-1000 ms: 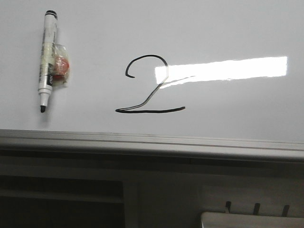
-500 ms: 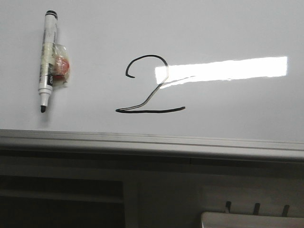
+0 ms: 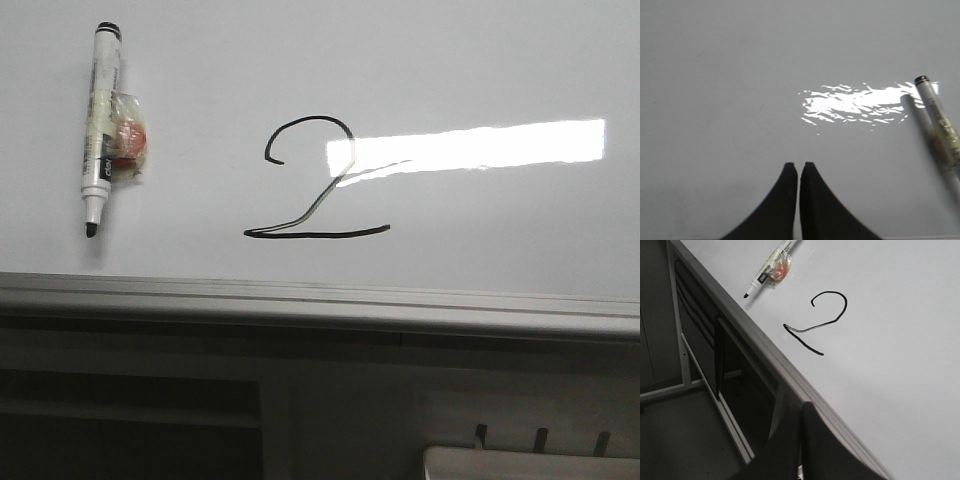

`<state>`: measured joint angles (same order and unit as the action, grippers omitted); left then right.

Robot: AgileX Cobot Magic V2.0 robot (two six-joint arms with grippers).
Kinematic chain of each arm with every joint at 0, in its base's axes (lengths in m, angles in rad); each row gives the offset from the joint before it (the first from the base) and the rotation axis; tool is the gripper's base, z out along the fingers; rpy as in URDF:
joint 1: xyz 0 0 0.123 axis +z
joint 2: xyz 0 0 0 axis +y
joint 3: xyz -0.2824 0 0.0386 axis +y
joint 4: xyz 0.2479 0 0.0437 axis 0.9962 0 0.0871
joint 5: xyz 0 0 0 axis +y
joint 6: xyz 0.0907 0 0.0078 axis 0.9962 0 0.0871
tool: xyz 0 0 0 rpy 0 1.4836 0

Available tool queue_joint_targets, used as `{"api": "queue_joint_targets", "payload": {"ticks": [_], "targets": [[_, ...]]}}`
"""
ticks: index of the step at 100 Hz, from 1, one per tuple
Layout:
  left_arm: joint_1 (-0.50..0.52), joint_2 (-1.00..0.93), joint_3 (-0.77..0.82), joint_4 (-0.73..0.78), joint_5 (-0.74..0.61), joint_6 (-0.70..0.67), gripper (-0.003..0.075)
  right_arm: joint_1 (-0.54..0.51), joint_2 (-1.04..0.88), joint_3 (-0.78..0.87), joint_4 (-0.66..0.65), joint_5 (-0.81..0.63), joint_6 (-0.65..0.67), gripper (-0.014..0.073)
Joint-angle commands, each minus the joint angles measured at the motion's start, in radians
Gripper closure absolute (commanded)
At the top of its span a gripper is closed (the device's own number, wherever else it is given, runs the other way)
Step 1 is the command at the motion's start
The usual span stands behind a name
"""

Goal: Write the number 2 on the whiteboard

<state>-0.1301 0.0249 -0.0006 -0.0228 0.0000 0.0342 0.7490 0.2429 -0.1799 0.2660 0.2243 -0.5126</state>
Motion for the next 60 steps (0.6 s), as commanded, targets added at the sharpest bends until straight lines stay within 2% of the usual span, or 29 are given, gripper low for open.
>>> {"api": "queue_joint_targets", "payload": {"ticks": [1,22,60], "targets": [[0.036,-0.061,0.013,0.002,0.025,-0.004,0.0741,-0.005,0.005,-0.026,0.008,-0.082,-0.001,0.0654],[0.078,-0.057,0.013,0.002,0.264,-0.004,0.0741,-0.005,0.005,-0.026,0.008,-0.083,-0.001,0.0654],[0.107,-0.057,0.013,0.005,0.255,-0.004,0.0741,-0.005,0.005,-0.026,0.008,-0.083,-0.001,0.0654]]}}
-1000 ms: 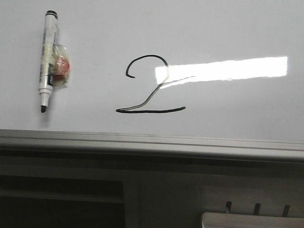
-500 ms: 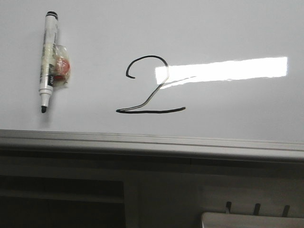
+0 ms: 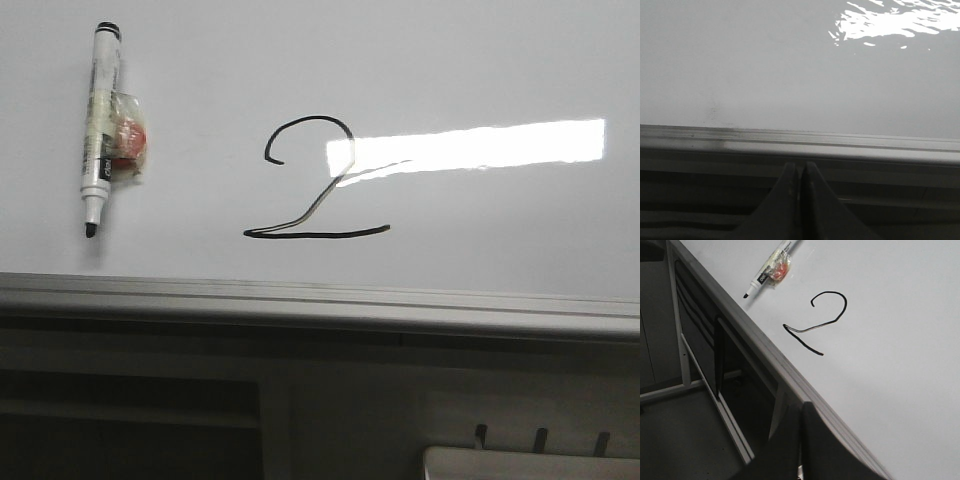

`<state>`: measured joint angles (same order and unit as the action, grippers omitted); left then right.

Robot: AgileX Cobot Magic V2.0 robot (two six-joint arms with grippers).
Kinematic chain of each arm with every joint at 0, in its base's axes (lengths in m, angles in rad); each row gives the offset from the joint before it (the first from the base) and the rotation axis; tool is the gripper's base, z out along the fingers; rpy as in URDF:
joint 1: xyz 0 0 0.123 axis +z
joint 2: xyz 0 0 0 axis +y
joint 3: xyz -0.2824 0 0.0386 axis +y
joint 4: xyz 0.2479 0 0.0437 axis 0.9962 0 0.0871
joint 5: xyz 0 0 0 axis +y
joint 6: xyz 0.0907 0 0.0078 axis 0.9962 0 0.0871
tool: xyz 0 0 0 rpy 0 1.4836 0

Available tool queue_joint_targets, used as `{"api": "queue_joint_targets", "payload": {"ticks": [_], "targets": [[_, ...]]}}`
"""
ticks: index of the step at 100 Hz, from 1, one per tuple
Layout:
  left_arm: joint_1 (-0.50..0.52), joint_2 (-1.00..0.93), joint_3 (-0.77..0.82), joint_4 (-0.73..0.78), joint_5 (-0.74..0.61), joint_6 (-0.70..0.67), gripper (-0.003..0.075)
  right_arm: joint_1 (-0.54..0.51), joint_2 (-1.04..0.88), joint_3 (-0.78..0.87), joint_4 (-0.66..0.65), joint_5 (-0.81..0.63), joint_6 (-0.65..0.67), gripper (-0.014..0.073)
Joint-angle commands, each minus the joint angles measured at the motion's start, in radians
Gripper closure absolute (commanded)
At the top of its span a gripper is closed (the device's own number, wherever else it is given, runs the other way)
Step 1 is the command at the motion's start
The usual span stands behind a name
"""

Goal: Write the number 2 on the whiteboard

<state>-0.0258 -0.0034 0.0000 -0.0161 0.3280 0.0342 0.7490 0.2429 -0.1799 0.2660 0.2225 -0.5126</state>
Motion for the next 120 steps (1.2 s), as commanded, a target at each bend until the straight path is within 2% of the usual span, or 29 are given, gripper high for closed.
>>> {"api": "queue_joint_targets", "payload": {"ticks": [1,110,120], "targets": [[0.002,-0.029,0.012,-0.002,-0.073,-0.004,0.0741,-0.005,0.005,-0.026,0.008,-0.081,-0.001,0.0654],[0.002,-0.029,0.012,-0.002,-0.073,-0.004,0.0741,-0.005,0.005,-0.026,0.025,-0.109,-0.001,0.0654],[0.002,-0.029,0.012,-0.002,-0.073,-0.004,0.0741,-0.005,0.005,-0.026,0.013,-0.127,0.081,0.0654]]}}
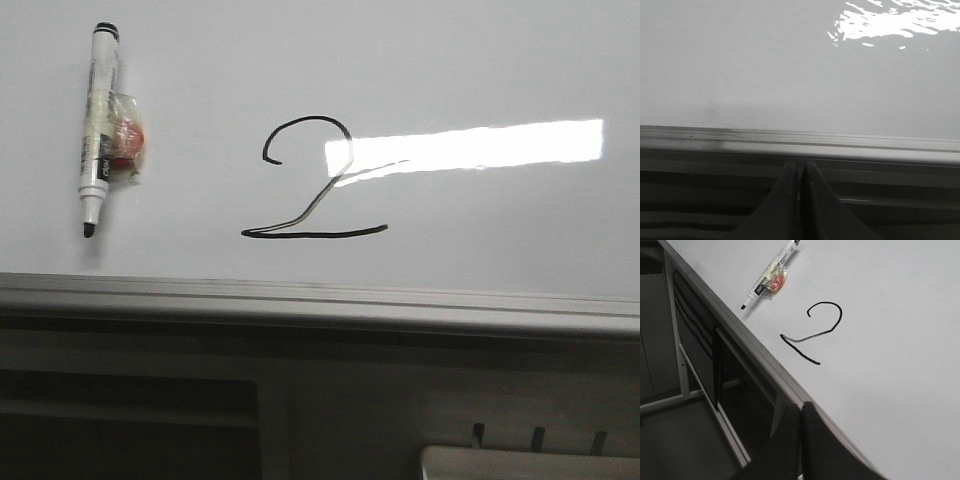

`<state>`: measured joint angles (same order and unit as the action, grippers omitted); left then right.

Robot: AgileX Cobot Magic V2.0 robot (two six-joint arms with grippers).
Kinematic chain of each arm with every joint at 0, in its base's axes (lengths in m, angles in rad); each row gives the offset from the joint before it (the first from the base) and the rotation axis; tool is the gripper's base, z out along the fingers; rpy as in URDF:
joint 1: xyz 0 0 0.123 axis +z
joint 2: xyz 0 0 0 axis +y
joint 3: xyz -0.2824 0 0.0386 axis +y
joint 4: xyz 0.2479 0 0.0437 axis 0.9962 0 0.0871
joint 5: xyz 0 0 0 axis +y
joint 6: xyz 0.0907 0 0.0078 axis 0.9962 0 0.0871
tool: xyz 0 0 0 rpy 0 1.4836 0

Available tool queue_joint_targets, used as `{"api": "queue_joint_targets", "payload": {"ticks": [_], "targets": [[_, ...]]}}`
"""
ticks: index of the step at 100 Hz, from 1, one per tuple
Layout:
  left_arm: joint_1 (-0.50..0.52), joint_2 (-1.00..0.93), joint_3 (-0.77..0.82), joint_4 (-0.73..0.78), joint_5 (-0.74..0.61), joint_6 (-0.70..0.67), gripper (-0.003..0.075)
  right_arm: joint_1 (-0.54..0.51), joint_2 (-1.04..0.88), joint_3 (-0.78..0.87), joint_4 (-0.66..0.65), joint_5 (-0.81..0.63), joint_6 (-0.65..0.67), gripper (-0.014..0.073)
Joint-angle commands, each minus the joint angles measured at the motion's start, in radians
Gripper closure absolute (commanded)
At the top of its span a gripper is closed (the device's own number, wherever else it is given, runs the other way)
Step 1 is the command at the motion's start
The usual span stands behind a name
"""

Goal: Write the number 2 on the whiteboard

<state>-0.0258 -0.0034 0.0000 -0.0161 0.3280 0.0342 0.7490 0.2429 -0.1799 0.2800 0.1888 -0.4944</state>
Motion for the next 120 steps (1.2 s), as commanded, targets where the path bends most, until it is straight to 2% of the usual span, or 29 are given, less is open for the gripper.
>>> {"api": "queue_joint_targets", "payload": {"ticks": [1,6,15,23,37,54,63,91,96,110,115,120], "targets": [[0.002,-0.029,0.012,-0.002,-0.073,-0.004,0.0741,-0.005,0.005,-0.026,-0.006,-0.098,0.072,0.0654],[0.002,-0.029,0.012,-0.002,-0.073,-0.004,0.0741,-0.007,0.005,-0.026,-0.085,-0.113,0.161,0.0654],[0.002,-0.029,0.012,-0.002,-0.073,-0.004,0.0741,-0.029,0.005,-0.026,-0.244,-0.128,0.413,0.0654],[0.002,-0.029,0.012,-0.002,-0.073,-0.004,0.0741,-0.11,0.005,-0.026,-0.331,-0.128,0.549,0.0654],[0.002,-0.029,0.012,-0.002,-0.073,-0.004,0.0741,-0.333,0.005,-0.011,-0.346,-0.166,0.555,0.0654],[0.002,-0.029,0.012,-0.002,-0.073,-0.004,0.0741,-0.602,-0.019,0.085,-0.337,-0.472,0.555,0.0654],[0.002,-0.029,0.012,-0.002,-0.073,-0.004,0.0741,-0.718,-0.083,0.121,-0.335,-0.519,0.555,0.0654],[0.002,-0.029,0.012,-0.002,-0.073,-0.004,0.0741,-0.957,-0.246,0.223,-0.33,-0.382,0.557,0.0654],[0.002,-0.029,0.012,-0.002,-0.073,-0.004,0.0741,-0.985,-0.277,0.219,-0.327,-0.236,0.557,0.0654],[0.002,-0.027,0.012,-0.003,-0.073,-0.004,0.0741,-1.006,-0.275,0.22,-0.311,0.037,0.555,0.0654],[0.002,-0.027,0.012,-0.003,-0.073,-0.004,0.0741,-1.002,-0.275,0.22,-0.311,0.113,0.553,0.0654],[0.002,-0.027,0.012,-0.003,-0.073,-0.004,0.0741,-0.999,-0.275,0.22,-0.311,0.104,0.547,0.0654]]}}
